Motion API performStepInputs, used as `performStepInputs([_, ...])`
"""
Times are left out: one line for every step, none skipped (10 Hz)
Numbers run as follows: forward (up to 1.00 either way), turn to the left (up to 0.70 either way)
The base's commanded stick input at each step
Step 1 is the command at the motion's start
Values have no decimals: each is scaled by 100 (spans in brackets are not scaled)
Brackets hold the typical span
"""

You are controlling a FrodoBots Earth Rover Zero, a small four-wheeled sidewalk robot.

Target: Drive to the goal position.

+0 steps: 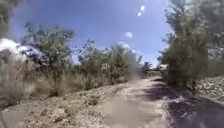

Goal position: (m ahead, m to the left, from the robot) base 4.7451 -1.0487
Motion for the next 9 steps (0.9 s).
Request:
performStepInputs([44, 2])
performStepInputs([44, 2])
performStepInputs([44, 2])
performStepInputs([44, 2])
performStepInputs([44, 2])
performStepInputs([44, 2])
performStepInputs([44, 2])
performStepInputs([44, 2])
performStepInputs([44, 2])
